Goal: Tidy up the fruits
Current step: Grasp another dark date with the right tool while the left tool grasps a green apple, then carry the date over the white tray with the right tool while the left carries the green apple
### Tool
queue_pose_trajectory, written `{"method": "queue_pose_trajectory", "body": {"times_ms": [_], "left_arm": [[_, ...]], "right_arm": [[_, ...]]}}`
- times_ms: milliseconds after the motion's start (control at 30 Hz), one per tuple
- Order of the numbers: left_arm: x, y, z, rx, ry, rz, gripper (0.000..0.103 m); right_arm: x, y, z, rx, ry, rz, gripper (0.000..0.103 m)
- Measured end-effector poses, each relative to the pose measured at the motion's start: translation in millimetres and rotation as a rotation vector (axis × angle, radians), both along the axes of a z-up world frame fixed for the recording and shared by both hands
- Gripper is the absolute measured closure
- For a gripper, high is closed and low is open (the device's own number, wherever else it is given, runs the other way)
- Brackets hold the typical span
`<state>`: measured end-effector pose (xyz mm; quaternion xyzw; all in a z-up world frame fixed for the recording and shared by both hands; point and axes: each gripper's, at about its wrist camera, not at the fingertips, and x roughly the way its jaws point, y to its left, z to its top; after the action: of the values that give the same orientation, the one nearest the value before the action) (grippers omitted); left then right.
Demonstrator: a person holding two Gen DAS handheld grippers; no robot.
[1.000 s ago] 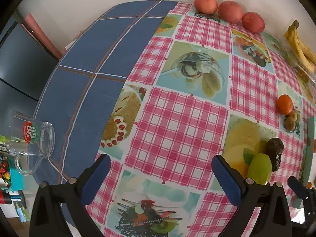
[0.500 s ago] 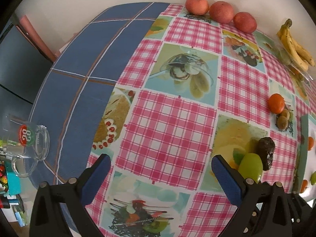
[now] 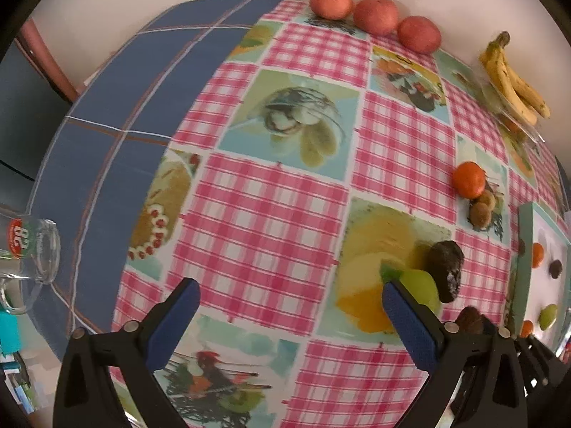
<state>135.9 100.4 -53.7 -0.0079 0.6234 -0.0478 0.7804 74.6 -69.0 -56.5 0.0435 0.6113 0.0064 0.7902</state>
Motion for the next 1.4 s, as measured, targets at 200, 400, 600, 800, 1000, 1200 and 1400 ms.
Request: {"method": "queue_pose_trajectory", "body": {"times_ms": [200,400,600,800,1000,1200,1400], "left_arm": [[-5.7,-22.2,-4.8,-0.06,0.03,-0.055,0.004],[-10.0,-47.2,-7.6,-0.143,0.071,-0.091,0.013],[-11.8,-64.3,-10.5,-0.168,0.086,-0.123,0.028],[-13.3,-73.1,-18.3,-0.16,0.102,-0.125,0.048],[-16.8,-76.1,-25.1,-0.161,0.117,-0.106,0.05],[-16.5,-76.0,-26.3,-0.158,0.114,-0.095,0.06],[-16.8,-71.7,-20.5,-0.16,0.1,-0.078,0.061]], "right_arm": [[-3.1,-45.8,11.1,0.006,-0.022,-0.105,0.066],[-8.2,-69.0,19.9,0.02,-0.045,-0.154,0.066],[-10.7,-76.2,22.2,0.025,-0.053,-0.163,0.066],[-11.6,-77.1,23.9,0.026,-0.062,-0.164,0.066],[-13.4,-80.2,25.1,0.031,-0.065,-0.174,0.066],[-14.2,-82.1,27.3,0.038,-0.071,-0.18,0.066],[-15.9,-86.4,29.6,0.044,-0.077,-0.189,0.066]]}}
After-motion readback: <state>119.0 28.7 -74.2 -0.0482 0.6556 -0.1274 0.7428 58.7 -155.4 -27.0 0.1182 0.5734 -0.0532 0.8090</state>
